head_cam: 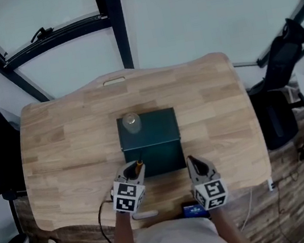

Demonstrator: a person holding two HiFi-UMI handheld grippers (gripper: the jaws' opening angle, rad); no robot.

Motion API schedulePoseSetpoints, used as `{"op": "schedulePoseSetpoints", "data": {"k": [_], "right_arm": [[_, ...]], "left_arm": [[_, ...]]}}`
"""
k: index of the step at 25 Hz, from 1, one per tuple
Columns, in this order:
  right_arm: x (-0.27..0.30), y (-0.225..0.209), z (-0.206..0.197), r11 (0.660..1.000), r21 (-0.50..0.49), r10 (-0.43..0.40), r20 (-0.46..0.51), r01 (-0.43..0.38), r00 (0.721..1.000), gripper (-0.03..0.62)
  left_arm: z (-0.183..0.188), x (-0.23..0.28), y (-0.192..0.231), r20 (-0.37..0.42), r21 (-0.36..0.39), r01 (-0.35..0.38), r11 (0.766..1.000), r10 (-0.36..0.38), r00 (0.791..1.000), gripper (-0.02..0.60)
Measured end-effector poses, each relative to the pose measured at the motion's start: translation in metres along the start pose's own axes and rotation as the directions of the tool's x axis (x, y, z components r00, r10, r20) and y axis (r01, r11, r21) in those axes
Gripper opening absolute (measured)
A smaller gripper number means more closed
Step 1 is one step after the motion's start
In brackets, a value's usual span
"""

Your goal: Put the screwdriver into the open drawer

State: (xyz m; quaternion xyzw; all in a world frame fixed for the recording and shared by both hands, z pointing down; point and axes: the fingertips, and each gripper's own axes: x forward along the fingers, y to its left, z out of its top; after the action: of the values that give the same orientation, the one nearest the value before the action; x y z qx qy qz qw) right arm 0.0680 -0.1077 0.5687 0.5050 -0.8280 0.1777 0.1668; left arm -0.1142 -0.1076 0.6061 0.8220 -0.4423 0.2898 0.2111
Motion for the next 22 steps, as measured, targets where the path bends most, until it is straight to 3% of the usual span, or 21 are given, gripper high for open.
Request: {"op": "schedulePoseSetpoints", "data": {"k": [22], "right_arm": [[0.010,-0.002,-0.010,1.000,0.017,0.007,-0.047,-0.006,0.999,-0.002]], "left_arm": [[-0.032,0.022,-0.008,-0.165,0.100,0.047,0.994,-0.030,0.986,0.072]]}}
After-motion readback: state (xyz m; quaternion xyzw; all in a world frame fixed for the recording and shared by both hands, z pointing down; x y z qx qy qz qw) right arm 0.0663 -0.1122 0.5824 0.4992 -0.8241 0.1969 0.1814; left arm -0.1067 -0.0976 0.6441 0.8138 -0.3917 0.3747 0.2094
